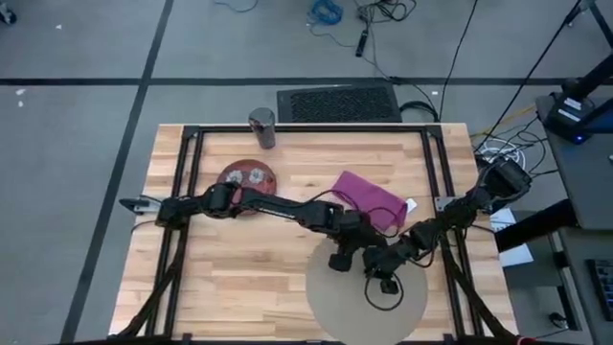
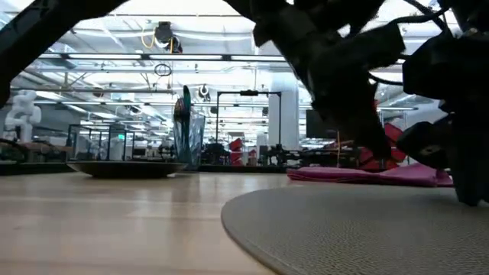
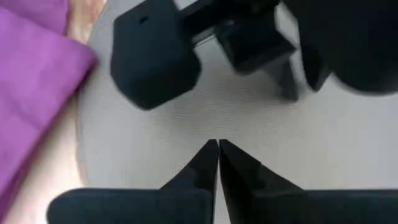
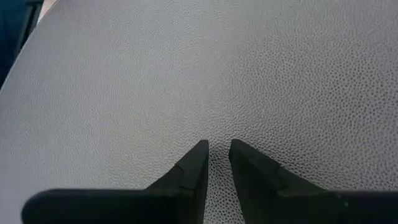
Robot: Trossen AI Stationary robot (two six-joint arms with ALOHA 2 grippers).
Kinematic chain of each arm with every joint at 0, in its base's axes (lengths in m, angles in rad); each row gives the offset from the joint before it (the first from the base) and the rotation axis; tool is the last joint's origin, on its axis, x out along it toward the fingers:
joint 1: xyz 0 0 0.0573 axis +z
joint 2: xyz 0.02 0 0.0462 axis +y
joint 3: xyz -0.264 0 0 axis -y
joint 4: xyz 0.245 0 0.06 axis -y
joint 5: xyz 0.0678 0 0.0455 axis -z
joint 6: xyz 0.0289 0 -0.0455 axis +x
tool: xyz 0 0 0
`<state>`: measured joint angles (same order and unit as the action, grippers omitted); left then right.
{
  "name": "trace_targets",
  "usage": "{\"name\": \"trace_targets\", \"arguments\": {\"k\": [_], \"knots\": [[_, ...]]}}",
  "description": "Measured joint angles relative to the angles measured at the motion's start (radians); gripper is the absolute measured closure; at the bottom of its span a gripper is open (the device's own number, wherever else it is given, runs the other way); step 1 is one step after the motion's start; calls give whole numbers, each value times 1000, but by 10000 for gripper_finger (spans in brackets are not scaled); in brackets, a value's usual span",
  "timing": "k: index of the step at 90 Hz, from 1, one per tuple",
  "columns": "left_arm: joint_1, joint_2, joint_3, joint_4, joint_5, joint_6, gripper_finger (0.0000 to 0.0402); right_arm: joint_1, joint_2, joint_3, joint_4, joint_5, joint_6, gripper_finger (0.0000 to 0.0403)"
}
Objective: Set table place
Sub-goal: Move the gray table mat to the center of the table
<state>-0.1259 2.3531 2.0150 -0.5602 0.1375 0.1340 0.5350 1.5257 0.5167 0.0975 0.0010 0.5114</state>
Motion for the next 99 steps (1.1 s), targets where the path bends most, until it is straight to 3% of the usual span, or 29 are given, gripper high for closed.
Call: {"name": "trace_targets", "arguments": {"k": [11,25,48,53,82,99], "knots": [[-4,-87,-92,64,-15,-25,401,0,0,0,-1,0,-16,344],[-2,-191,-294,153,-26,-80,401,-2,0,0,-1,-1,-26,344],[-16,-325,-652,559,56,-212,401,-20,-10,0,-12,-11,-26,344],[-22,-326,-678,616,73,-225,401,-27,-20,-2,-23,-22,-26,344],[-65,-311,-701,603,144,-169,401,-137,-117,1,-34,-50,-75,344],[-67,-311,-767,745,154,-204,401,-136,-175,38,-268,-105,-39,344]]}}
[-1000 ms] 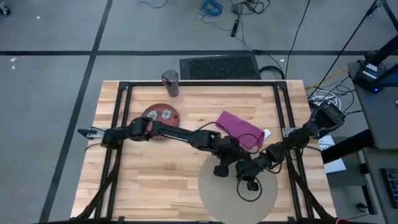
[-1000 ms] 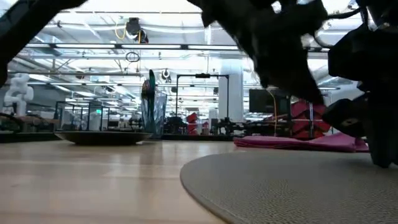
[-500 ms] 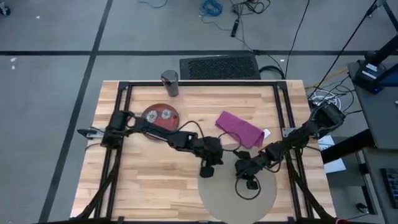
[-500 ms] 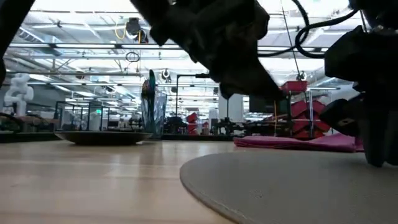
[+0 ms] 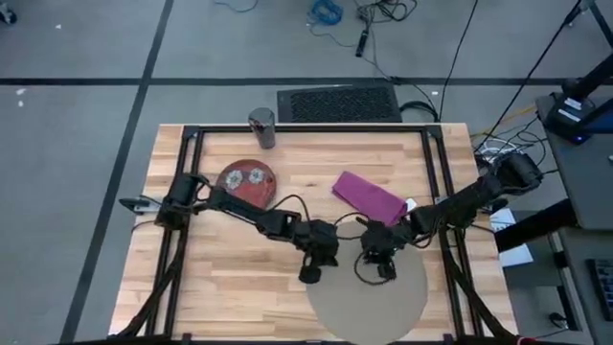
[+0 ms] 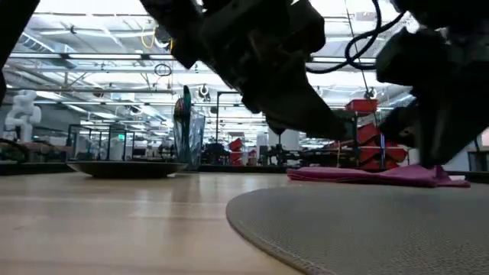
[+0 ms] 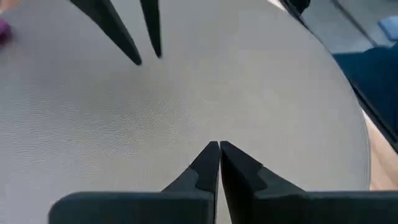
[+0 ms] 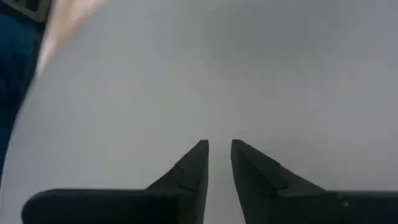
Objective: Set table place
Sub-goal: Move the gray table mat to the center of the table
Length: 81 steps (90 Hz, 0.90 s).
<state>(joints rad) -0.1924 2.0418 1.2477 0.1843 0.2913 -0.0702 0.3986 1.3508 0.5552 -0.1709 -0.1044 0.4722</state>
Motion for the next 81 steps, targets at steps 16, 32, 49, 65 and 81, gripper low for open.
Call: {"name": "trace_targets", "arguments": {"k": [16,32,49,65,81], "knots": [[14,0,-100,155,4,-73,401,81,-79,9,-116,7,123,344],[10,1,-110,168,-1,-68,401,192,-78,10,-141,37,274,344],[5,1,-110,129,-5,-47,401,284,-43,10,-141,83,410,344],[4,1,-110,79,-32,-33,401,320,25,10,-138,97,464,344],[6,-14,-109,68,-35,-19,401,299,112,15,-42,68,423,344]]}}
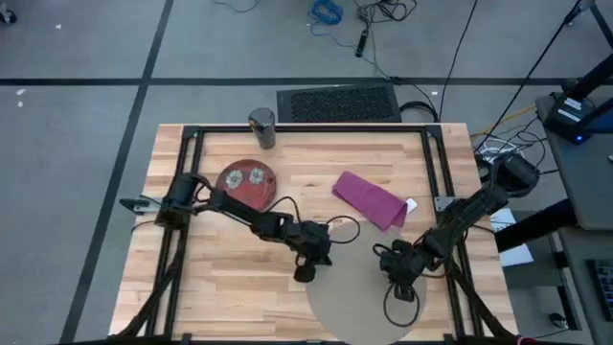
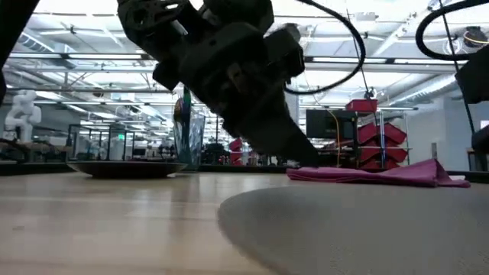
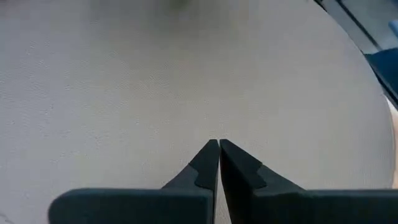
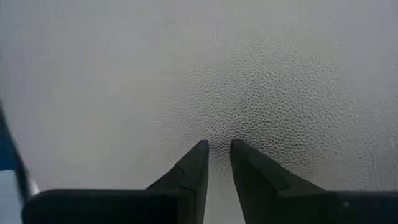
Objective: Set table place
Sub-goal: Move the gray table mat to the center of the table
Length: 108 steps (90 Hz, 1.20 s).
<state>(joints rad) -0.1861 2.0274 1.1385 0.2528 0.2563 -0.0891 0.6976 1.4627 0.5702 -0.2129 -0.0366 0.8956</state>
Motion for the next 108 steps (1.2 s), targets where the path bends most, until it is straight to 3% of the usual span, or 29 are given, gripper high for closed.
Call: {"name": "trace_targets", "arguments": {"k": [16,38,56,81,108], "knots": [[26,-84,-64,-8,-40,18,401,-75,54,-1,127,-29,-108,344],[93,-335,-352,108,-121,-45,402,-236,66,-2,142,-24,-303,344],[75,-483,-537,195,-183,-131,401,-401,67,-4,144,-36,-475,344],[-2,-507,-582,188,-275,-158,402,-577,77,0,232,-120,-618,344],[-24,-506,-585,147,-296,-161,402,-614,113,103,254,-151,-710,344]]}}
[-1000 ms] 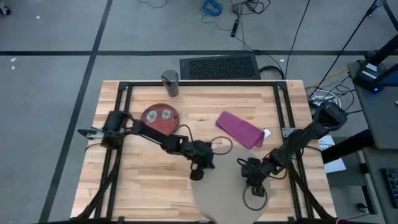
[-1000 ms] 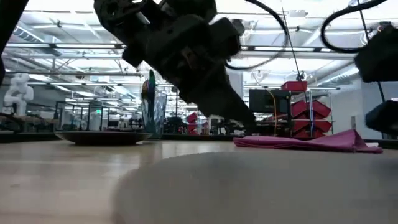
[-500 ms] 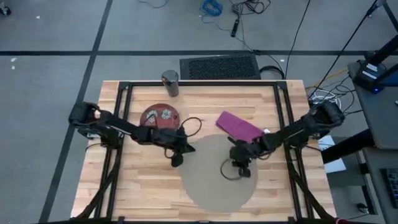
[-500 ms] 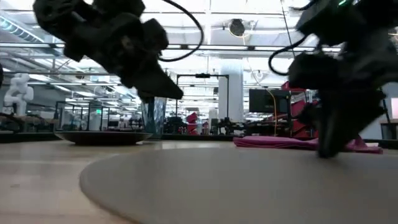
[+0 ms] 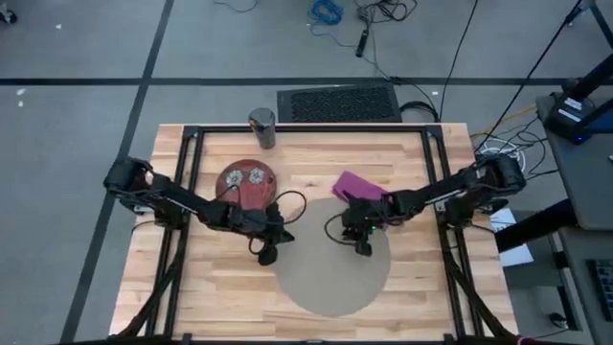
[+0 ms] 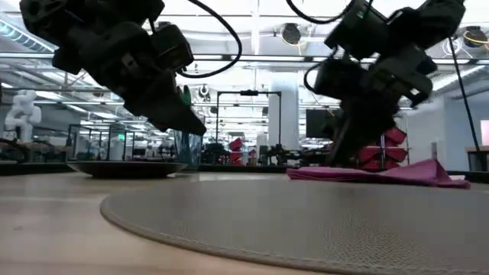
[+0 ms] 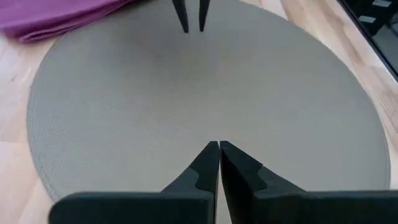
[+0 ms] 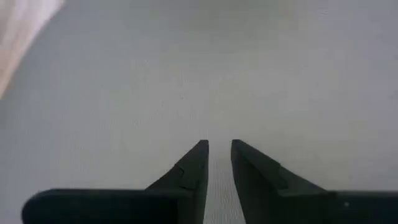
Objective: Set table place
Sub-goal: Move the gray table mat to the center of the table
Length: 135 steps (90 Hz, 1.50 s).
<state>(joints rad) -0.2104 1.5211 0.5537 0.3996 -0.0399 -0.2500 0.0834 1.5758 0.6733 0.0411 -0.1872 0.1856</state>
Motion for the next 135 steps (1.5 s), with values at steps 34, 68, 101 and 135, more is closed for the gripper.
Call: {"name": "trace_targets", "arguments": {"k": [34,68,101,135], "knots": [[-13,0,1,-36,-4,-2,402,9,45,117,-197,-48,-57,344],[-13,0,1,-42,-19,14,402,26,-12,140,-532,11,-35,344],[-21,0,2,-42,-21,12,402,77,85,135,-383,4,-10,344],[-49,0,2,-48,-21,-7,402,78,187,169,-183,-84,-15,344]]}}
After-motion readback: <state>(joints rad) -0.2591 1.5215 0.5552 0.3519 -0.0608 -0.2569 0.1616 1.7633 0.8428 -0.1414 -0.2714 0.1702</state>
